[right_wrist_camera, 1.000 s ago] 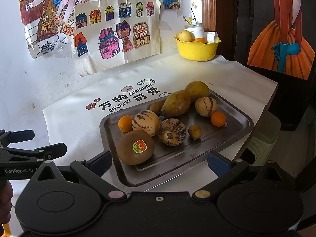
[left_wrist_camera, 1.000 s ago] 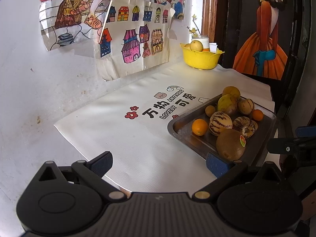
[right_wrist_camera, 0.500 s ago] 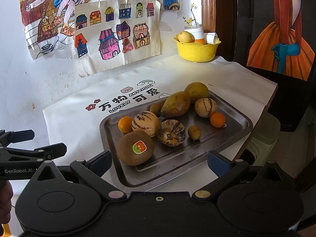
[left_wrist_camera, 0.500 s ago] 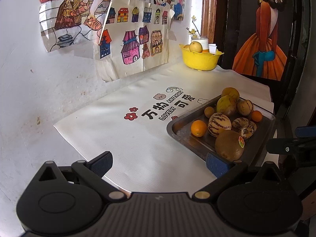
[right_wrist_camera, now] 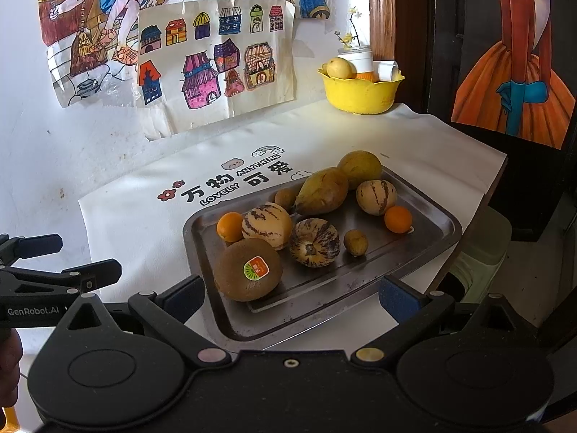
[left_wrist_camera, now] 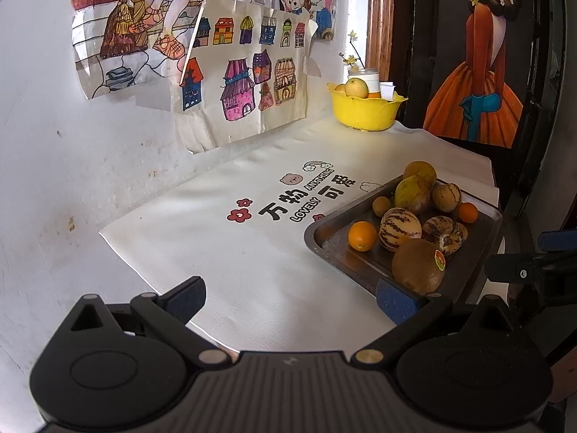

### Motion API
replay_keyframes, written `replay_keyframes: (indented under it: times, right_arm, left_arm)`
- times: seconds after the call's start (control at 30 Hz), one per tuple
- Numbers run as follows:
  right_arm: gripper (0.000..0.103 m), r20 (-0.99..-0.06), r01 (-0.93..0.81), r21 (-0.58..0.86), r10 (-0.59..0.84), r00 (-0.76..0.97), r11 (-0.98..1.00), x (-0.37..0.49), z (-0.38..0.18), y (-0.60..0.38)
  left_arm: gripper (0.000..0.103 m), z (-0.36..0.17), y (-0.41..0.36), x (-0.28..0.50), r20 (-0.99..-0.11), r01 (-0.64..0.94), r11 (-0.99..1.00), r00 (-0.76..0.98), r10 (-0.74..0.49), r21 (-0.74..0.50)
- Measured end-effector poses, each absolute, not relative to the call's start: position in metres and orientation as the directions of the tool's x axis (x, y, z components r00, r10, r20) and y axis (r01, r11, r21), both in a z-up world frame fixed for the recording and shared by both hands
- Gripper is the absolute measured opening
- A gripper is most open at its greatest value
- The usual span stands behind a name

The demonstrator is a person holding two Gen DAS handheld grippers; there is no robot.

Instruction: Organize fruits

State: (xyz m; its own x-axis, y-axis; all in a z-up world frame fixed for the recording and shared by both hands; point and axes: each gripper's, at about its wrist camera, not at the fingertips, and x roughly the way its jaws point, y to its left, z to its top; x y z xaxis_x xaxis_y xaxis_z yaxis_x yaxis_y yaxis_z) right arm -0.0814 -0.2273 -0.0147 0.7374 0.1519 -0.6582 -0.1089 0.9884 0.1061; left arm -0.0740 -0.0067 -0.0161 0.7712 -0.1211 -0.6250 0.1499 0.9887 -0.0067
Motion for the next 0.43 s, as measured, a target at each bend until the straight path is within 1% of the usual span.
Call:
replay_keyframes:
  times: [0.1,0.23,0.3,0.43]
  right_arm:
    - [0.102,-0.657,-0.111,0.106,0.153,0.738,0.988,-0.082,-0.014,-0.228]
    - [0.102,-0.659,-0.112,0.107,0.155,0.736,0.988,-0.082,-0.014,-0.229]
    - [0.102,-0.660,-0.113,0.107,0.155,0.735,0.988,-0.083,-0.015,-0.230]
    - [0.102,-0.661,-0.107,0.106,0.151,0.735,0.989,-0.082,-0.017,-0.232]
  left_arm:
    - [0.103,-0.015,-0.006,-0.074,-0.621,0.156,0.987,0.772,-0.136,-0.022]
    - [0.103,-0.009,0.002,-0.080,-0.568,0.156,0.981,0.800,-0.193,-0.114]
    - [0.103,-0.007,0.003,-0.083,-0.529,0.140,0.985,0.831,-0.172,-0.101]
    - [0.103,-0.007,0.005,-0.079,-0.533,0.107,0.990,0.835,-0.137,-0.087]
